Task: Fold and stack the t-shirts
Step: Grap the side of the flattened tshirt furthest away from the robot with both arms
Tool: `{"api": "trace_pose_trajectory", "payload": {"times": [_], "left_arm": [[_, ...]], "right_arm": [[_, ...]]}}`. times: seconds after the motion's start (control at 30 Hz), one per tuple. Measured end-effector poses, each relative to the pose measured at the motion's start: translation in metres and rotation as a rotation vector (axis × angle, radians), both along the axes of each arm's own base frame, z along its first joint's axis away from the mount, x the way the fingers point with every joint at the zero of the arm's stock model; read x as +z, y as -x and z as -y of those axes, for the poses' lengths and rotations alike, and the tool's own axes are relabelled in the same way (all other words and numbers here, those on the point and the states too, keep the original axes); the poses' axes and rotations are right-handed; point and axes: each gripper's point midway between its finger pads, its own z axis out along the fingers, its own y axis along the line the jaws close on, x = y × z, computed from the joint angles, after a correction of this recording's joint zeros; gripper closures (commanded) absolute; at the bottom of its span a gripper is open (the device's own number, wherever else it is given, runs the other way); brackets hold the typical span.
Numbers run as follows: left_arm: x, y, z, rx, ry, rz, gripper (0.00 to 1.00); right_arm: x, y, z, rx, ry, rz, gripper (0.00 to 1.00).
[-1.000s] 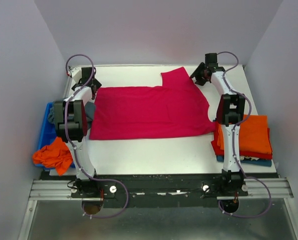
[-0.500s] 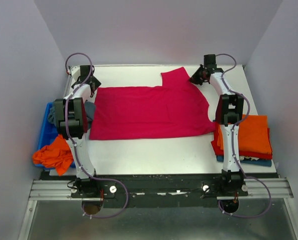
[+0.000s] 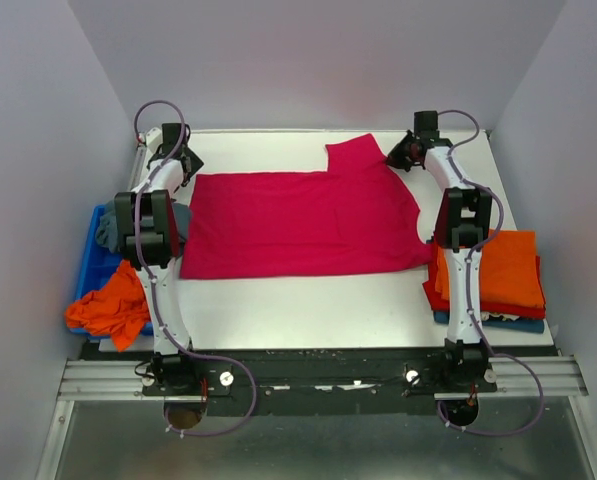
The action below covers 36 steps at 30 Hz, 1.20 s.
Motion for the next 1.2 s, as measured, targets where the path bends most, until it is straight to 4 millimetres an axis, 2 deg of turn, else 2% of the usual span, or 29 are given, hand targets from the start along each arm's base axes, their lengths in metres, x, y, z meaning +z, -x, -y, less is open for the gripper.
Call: {"api": "trace_pose_trajectory", "payload": {"times": [0.3, 0.63, 0.8, 1.2], "left_arm": [[-0.014, -0.018, 0.001, 0.005, 0.024, -0.041, 0.26], [-0.01, -0.054, 0.014, -0.078, 0.076, -0.02, 0.3], [-0.016, -0.057, 0.022, -0.125, 0.103, -0.04, 0.39], [-0.02, -0.055, 0.029, -0.169, 0.118, -0.049, 0.42]], "right_arm": [[0.001, -0.003, 0.014, -0.016, 0.014, 0.012, 0.99], [0.0, -0.004, 0.014, -0.011, 0.018, 0.015, 0.99], [-0.001, -0.004, 0.014, -0.011, 0.018, 0.016, 0.99], [-0.001, -0.005, 0.014, -0.009, 0.015, 0.025, 0.99]]}}
